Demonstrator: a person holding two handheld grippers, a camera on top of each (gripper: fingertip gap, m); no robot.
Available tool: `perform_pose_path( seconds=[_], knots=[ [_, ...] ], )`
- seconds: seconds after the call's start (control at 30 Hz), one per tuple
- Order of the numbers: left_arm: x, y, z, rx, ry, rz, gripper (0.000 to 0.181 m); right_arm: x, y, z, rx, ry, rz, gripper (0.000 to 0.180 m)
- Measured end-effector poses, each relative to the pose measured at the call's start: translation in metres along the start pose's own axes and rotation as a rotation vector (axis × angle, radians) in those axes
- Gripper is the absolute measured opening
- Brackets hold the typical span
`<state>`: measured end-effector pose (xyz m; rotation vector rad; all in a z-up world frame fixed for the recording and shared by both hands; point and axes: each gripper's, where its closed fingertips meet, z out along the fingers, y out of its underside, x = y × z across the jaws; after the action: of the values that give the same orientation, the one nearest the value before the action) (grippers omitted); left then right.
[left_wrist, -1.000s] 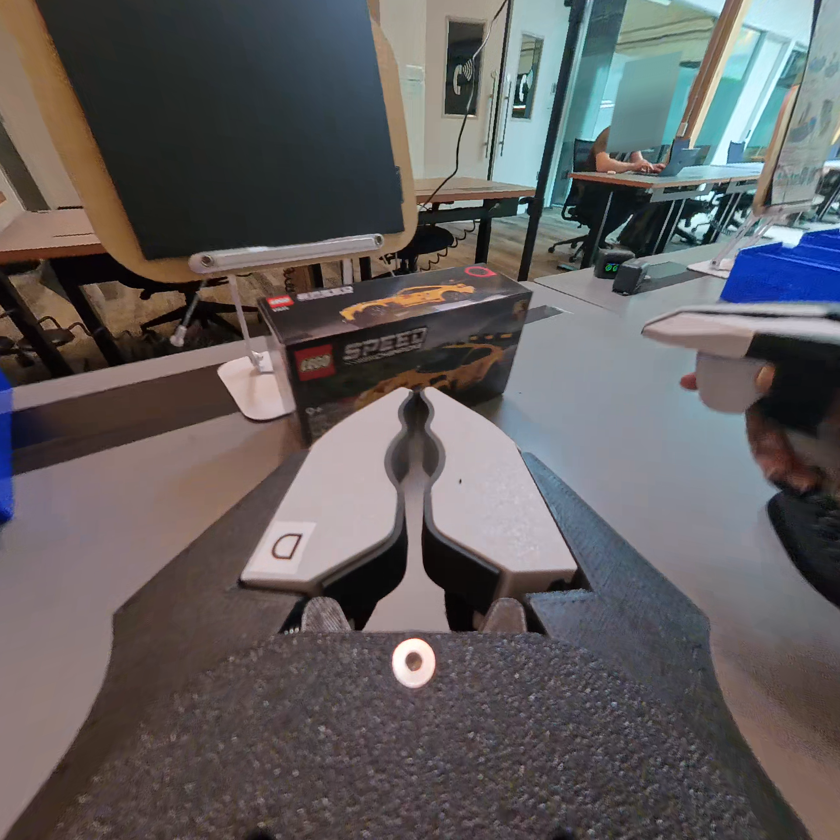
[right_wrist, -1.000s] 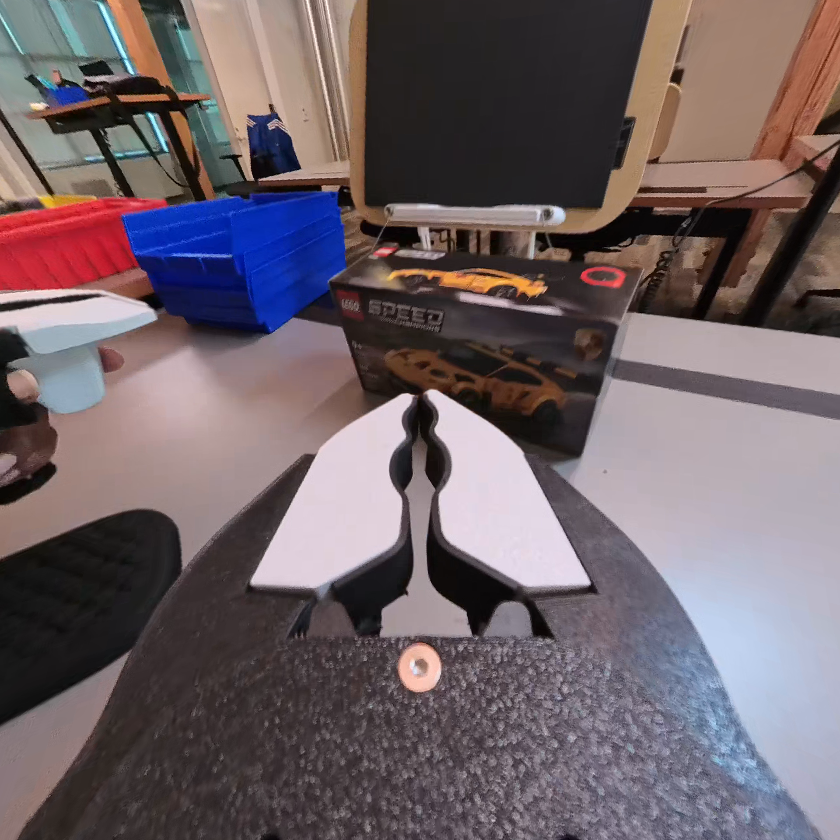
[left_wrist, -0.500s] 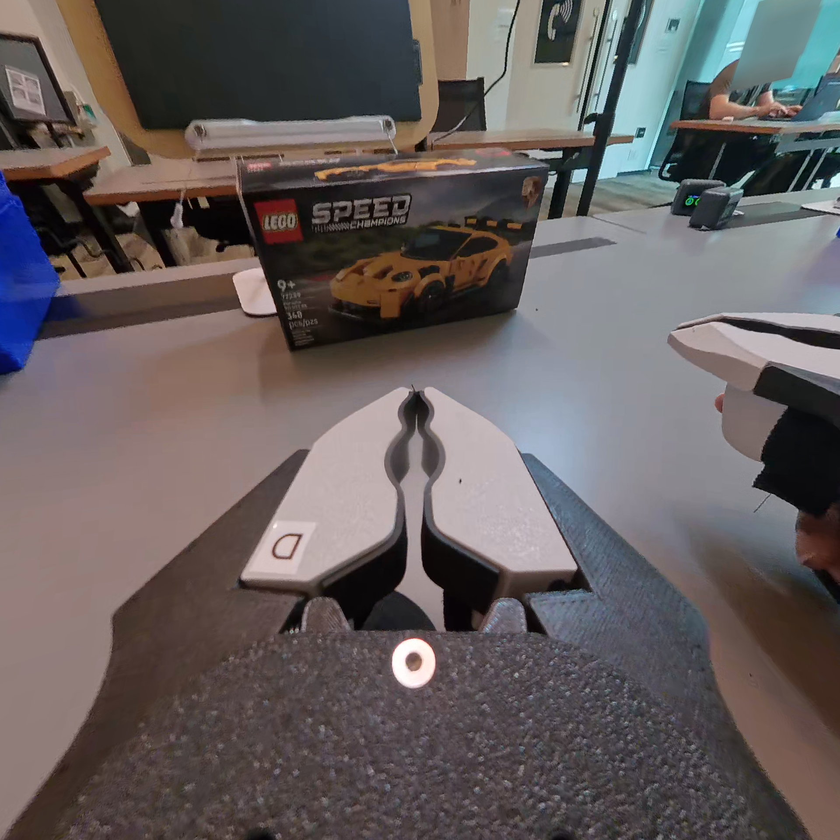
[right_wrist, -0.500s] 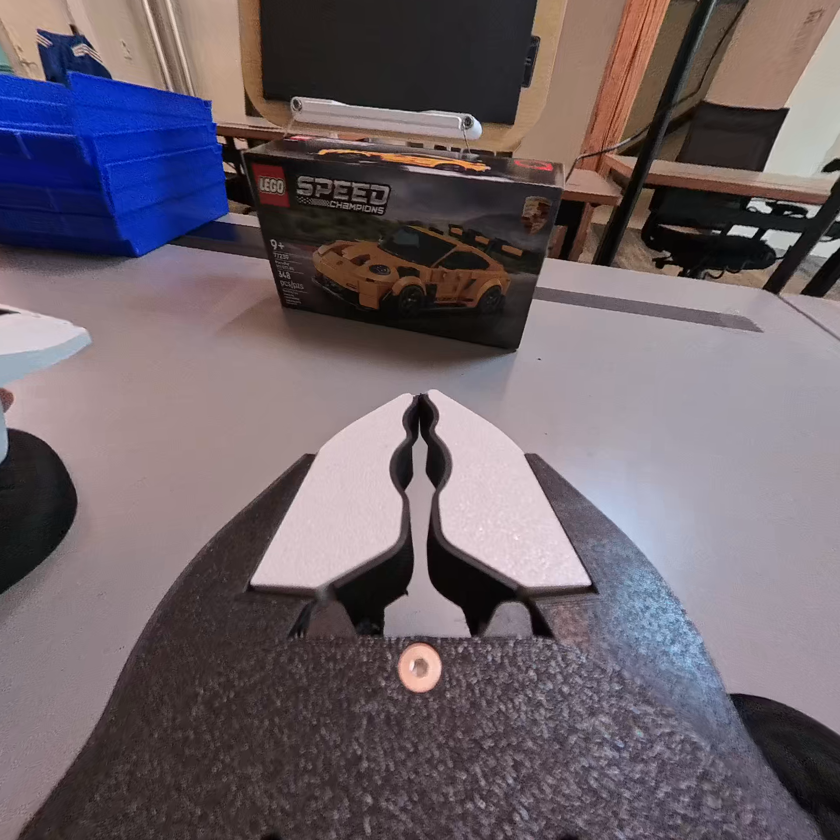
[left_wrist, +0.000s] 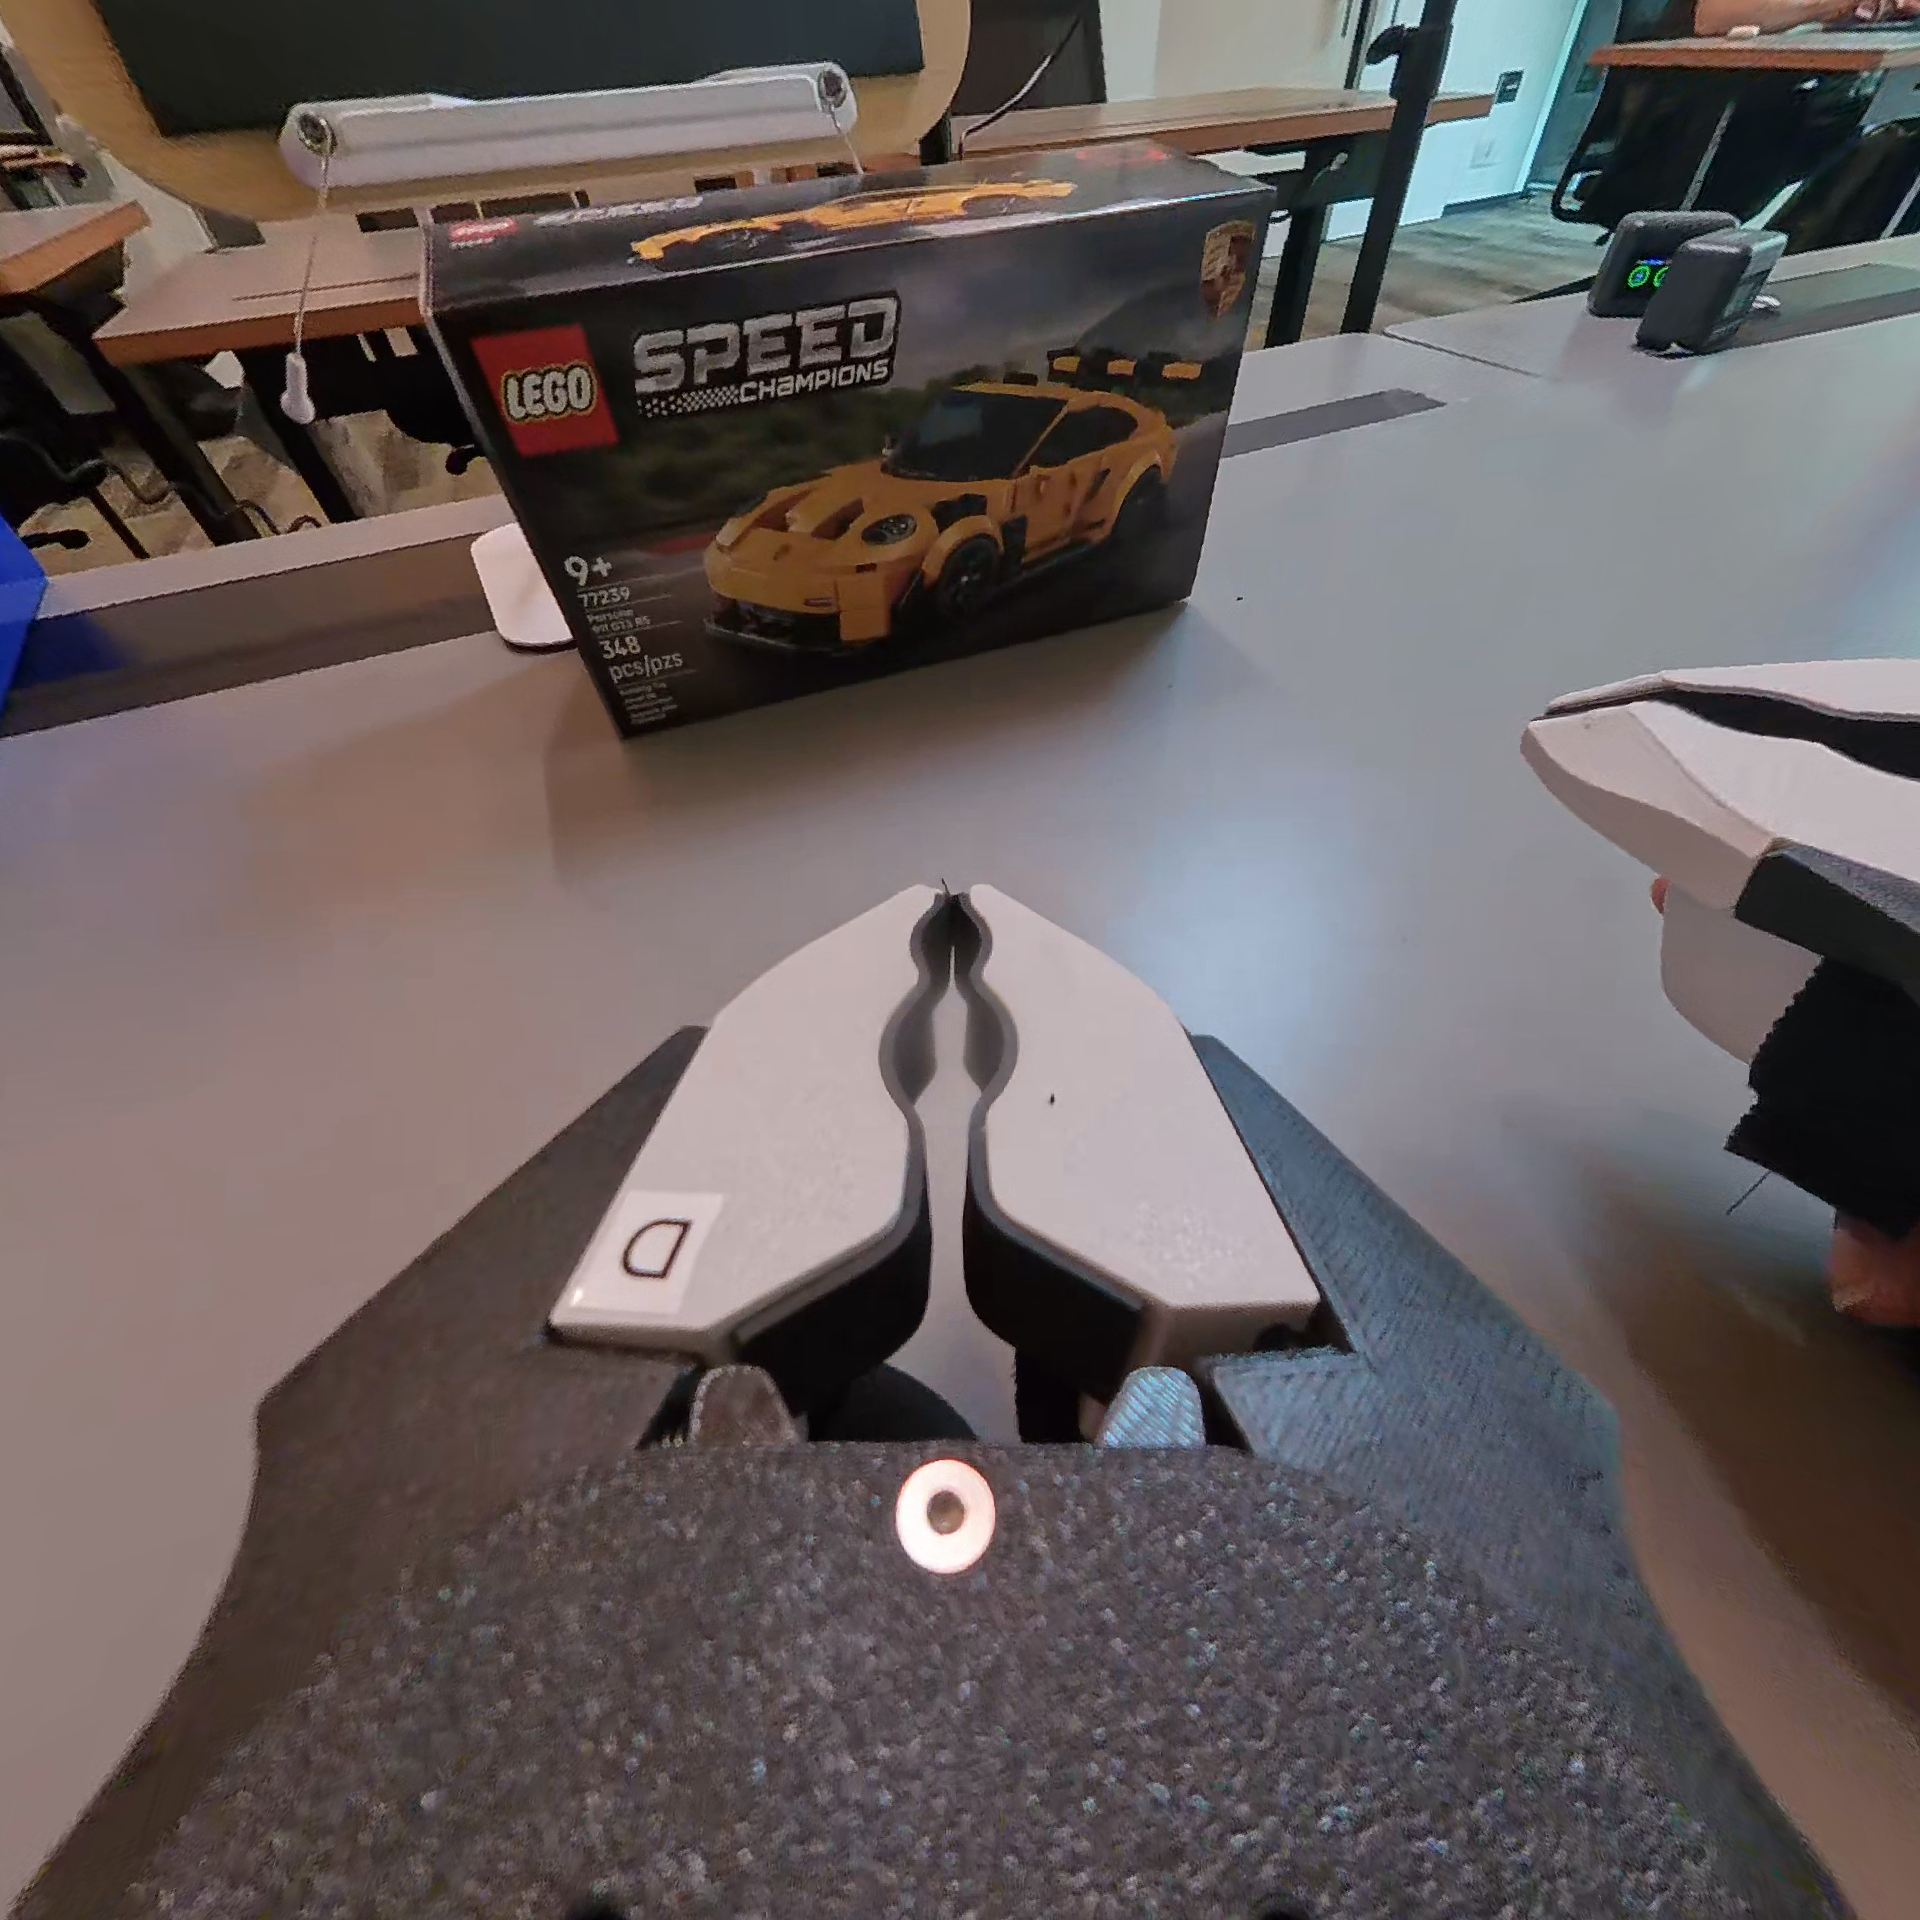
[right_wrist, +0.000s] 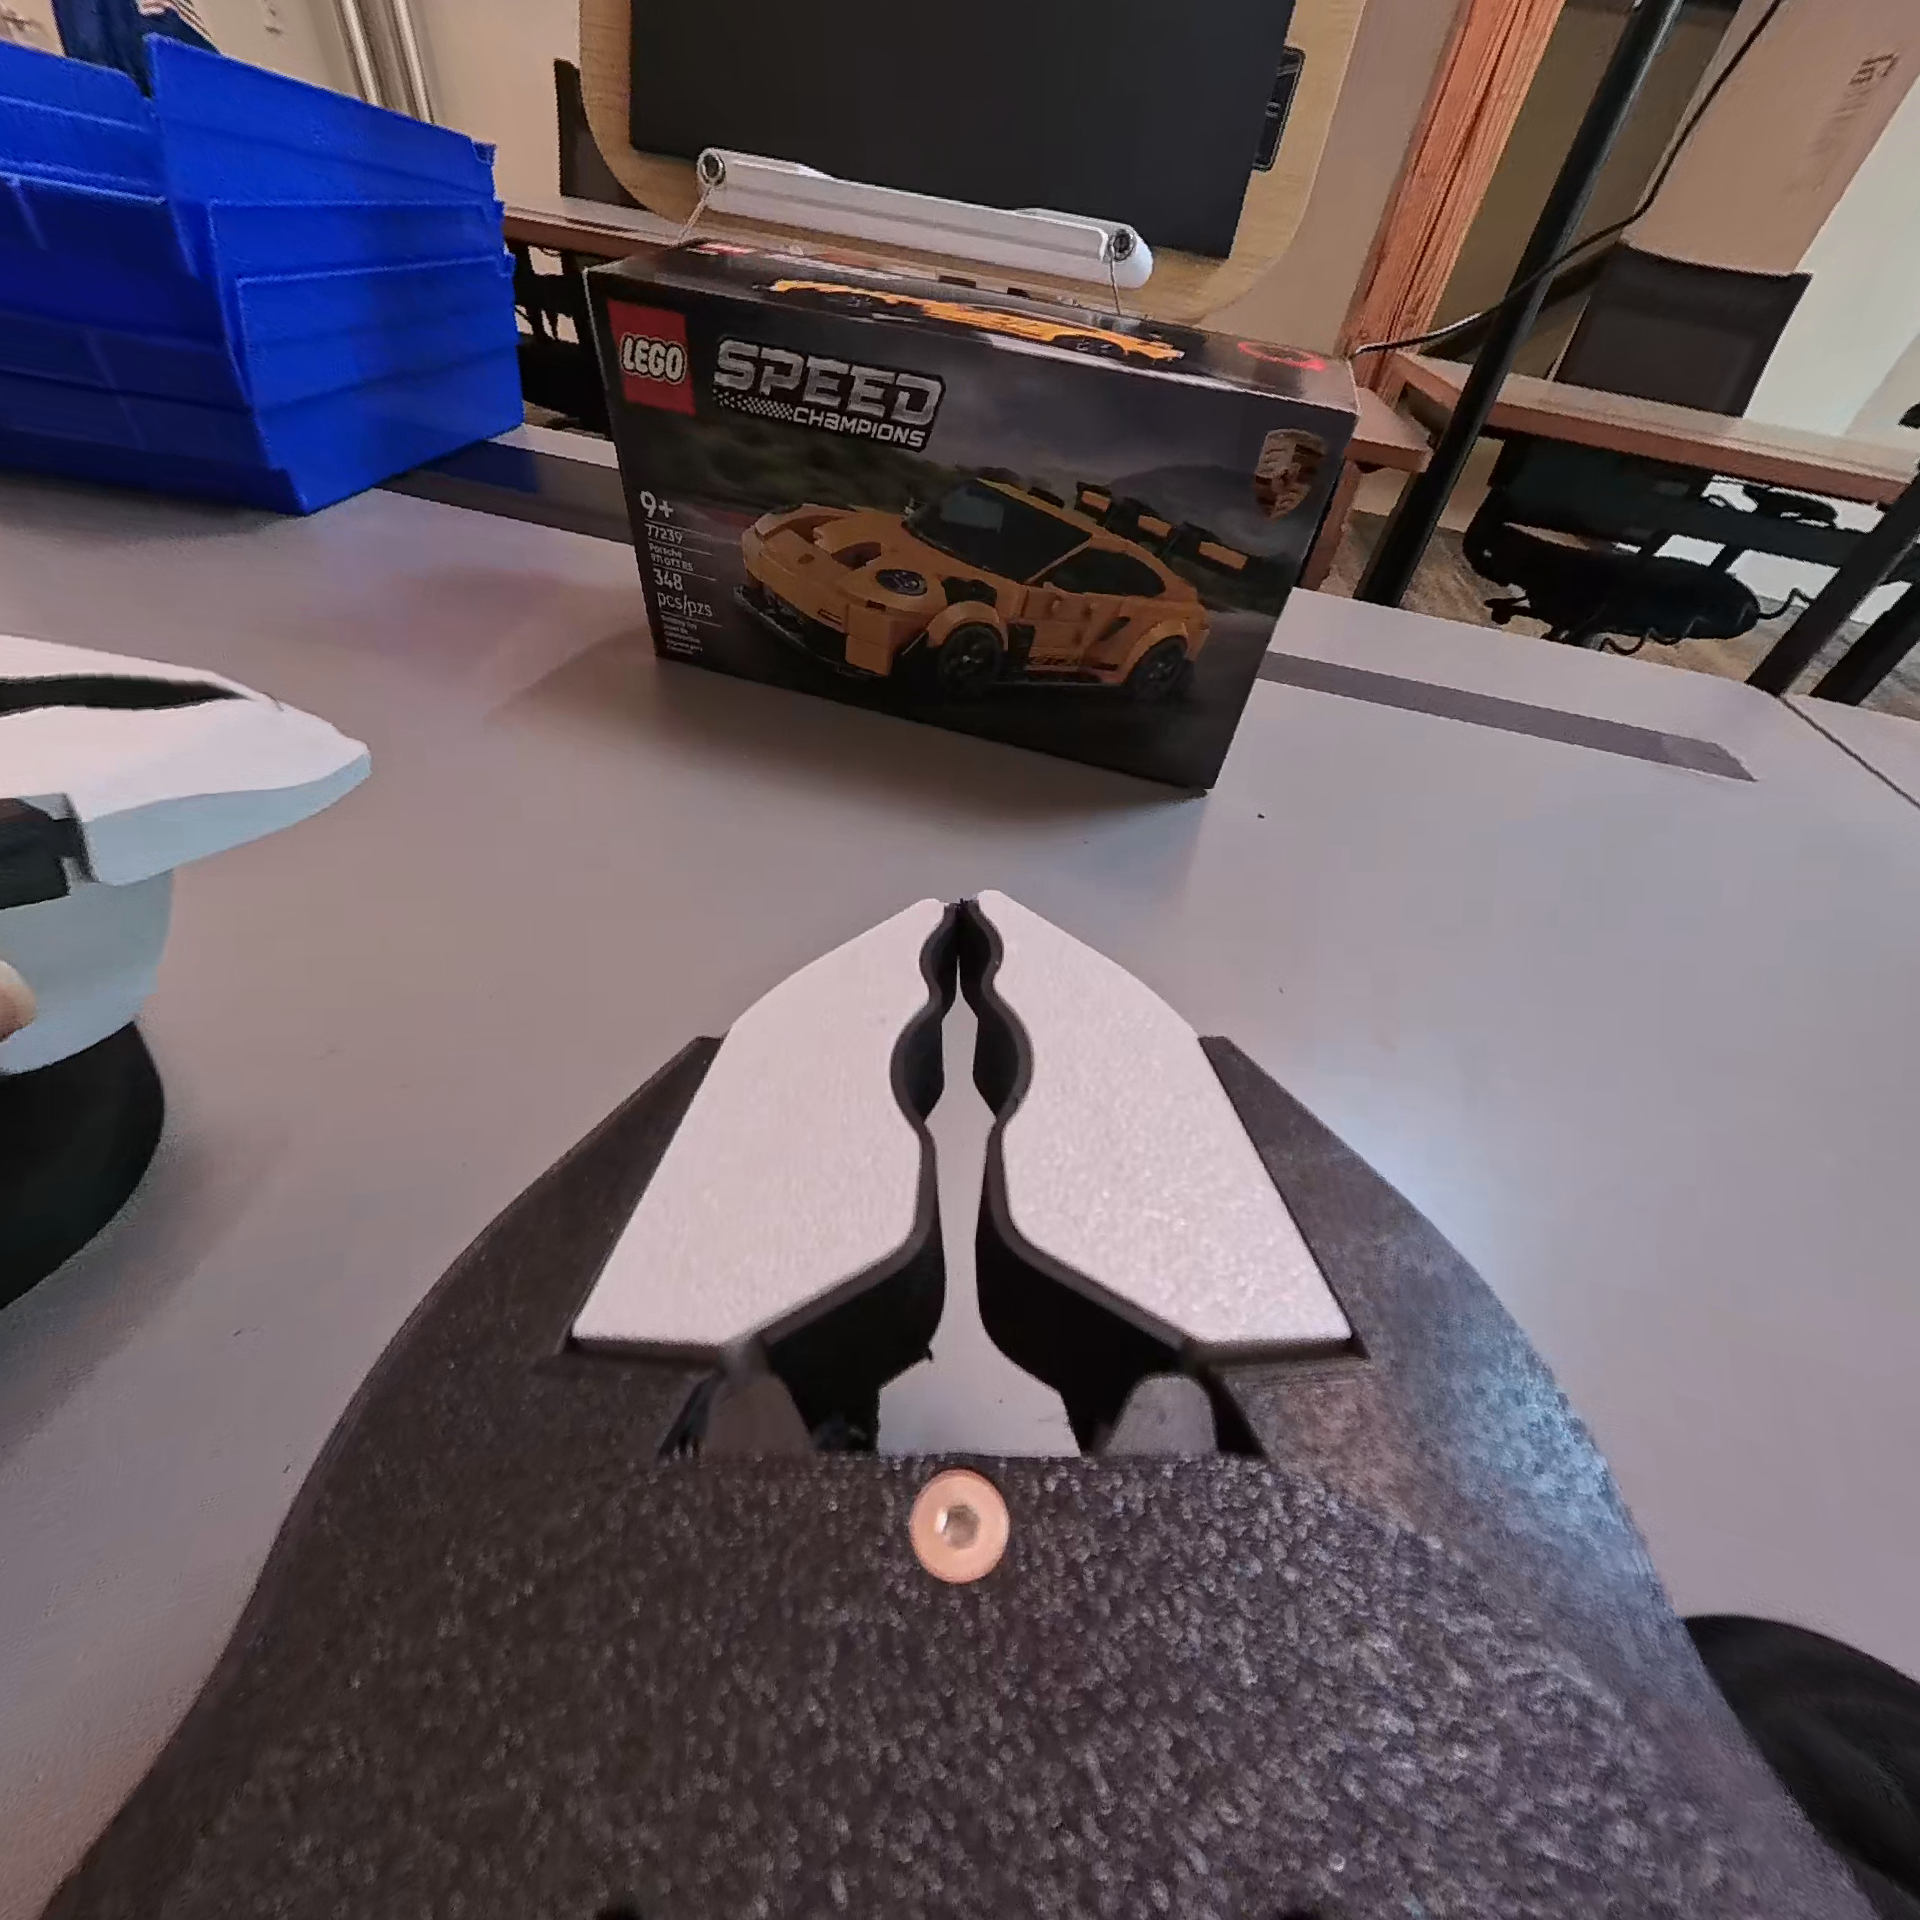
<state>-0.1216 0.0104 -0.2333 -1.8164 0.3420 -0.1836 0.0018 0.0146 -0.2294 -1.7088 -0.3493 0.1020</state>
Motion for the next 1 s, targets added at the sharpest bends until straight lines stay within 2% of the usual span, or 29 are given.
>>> perform_pose_path(
  seconds=[1.0],
  knots=[
    [0.013,-0.004,0.005,0.022,0.019,0.099,0.000,-0.002,-0.002,0.005,0.014,-0.029,0.000,0.000]
  ],
)
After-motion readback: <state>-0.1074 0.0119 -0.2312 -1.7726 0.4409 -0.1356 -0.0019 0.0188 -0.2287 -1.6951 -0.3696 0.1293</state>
